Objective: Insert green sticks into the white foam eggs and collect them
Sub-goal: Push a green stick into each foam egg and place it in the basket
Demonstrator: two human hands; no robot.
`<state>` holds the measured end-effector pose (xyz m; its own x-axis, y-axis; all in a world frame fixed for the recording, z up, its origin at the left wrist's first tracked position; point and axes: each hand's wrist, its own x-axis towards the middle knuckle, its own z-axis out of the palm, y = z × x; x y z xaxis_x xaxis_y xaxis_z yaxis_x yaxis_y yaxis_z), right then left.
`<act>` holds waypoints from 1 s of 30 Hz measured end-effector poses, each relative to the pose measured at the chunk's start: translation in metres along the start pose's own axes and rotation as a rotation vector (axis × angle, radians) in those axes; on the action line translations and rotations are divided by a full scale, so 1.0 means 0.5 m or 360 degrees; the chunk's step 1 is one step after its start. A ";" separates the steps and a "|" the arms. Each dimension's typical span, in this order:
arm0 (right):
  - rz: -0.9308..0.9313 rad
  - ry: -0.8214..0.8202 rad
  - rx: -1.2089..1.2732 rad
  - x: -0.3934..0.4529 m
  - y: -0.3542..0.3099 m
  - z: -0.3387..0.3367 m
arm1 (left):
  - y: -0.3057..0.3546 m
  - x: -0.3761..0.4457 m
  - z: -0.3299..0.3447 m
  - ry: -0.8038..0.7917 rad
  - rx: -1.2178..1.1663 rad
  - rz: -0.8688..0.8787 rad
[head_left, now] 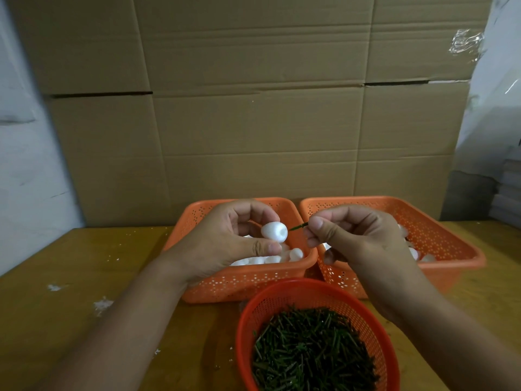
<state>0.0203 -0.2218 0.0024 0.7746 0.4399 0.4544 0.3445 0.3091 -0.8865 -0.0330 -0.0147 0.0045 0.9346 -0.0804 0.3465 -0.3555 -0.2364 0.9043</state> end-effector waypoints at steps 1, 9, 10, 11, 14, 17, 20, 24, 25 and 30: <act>-0.0020 -0.0005 -0.0023 -0.001 0.001 0.000 | 0.000 0.000 0.001 -0.0006 0.0003 0.0002; -0.0110 -0.0015 -0.0164 0.000 0.011 0.004 | 0.001 0.001 0.005 -0.0019 -0.0011 0.0007; -0.0128 -0.0004 -0.0185 -0.001 0.011 0.005 | 0.001 0.001 0.005 -0.0023 -0.0009 0.0009; -0.0142 0.0006 -0.0208 -0.001 0.012 0.005 | 0.002 0.001 0.006 -0.0028 -0.0008 0.0007; -0.0155 0.0020 -0.0243 -0.003 0.012 0.007 | 0.003 0.000 0.009 -0.0045 -0.0011 -0.0009; -0.0160 0.0015 -0.0276 -0.003 0.019 0.004 | 0.003 -0.001 0.012 -0.0047 0.0006 -0.0014; -0.0150 -0.0007 -0.0269 -0.003 0.025 0.002 | 0.003 0.000 0.015 -0.0025 0.0029 -0.0008; -0.0156 -0.0019 -0.0277 -0.003 0.027 0.002 | 0.005 0.003 0.020 0.0002 0.0049 0.0001; -0.0155 -0.0012 -0.0274 -0.003 0.027 0.002 | 0.005 0.003 0.020 0.0007 0.0053 0.0005; -0.0131 0.0024 -0.0252 -0.004 0.027 0.002 | 0.003 0.003 0.024 0.0027 0.0051 0.0015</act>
<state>0.0227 -0.2178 -0.0105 0.7478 0.4056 0.5256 0.4853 0.2064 -0.8496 -0.0319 -0.0269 0.0034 0.9308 -0.0661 0.3594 -0.3636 -0.2666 0.8926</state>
